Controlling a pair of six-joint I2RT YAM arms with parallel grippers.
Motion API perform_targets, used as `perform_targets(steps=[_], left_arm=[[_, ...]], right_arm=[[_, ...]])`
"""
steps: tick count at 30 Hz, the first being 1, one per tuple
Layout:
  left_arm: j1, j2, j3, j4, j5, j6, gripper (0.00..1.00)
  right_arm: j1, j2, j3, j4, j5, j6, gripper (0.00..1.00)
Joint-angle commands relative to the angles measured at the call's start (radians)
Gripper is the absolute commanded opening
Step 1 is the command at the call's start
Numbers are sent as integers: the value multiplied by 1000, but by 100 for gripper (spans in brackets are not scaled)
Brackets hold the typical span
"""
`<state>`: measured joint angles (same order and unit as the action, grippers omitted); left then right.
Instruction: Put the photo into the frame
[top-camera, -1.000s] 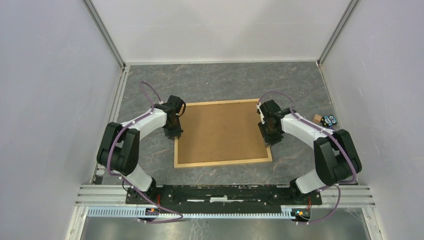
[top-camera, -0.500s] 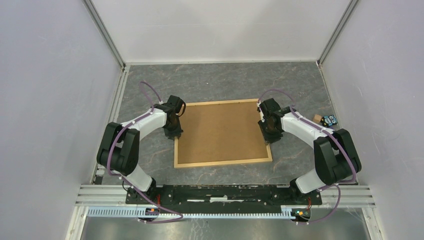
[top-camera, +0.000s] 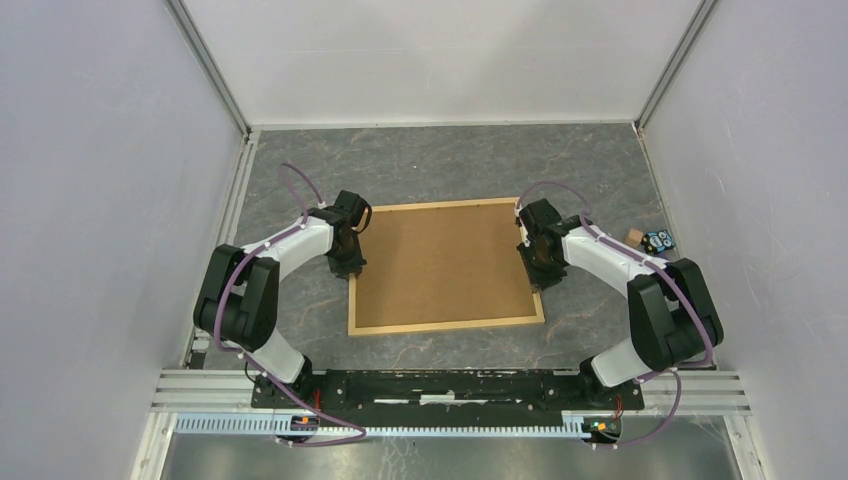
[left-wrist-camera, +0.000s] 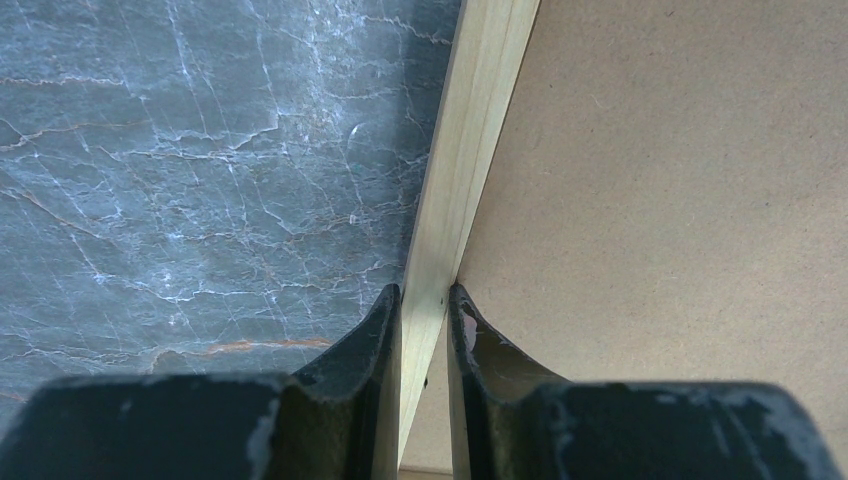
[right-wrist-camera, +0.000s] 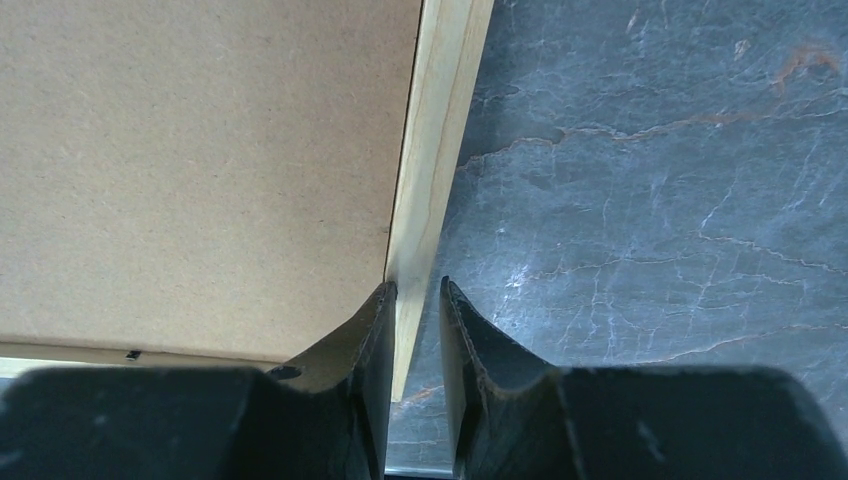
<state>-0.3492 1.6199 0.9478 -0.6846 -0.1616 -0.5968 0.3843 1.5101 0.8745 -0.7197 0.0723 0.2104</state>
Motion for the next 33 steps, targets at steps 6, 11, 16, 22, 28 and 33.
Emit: perform_targets(steps=[6,11,16,22,28,33], left_arm=[[-6,60,-75,-69,-13,-15,2],[-7,61,-74,-69,-11,-14,2],[-6,61,-75,-70,-11,-15,2],[-7,61,-75,-70,-7,-17,2],[-6,60,-76,-69,-1,-16,2],[-5,60,-73,-70,-4,-17,2]], right_arm=[[1,-16,-23,24,28,11,27],[6,-11,-50,56,-10,30,27],[12,-13,-69,63,-22,41,27],[13,-17,-76,70,-46,42,27],[13,-10,-86,85,-69,49,28],[12,-4,-84,77,-40,43,28]])
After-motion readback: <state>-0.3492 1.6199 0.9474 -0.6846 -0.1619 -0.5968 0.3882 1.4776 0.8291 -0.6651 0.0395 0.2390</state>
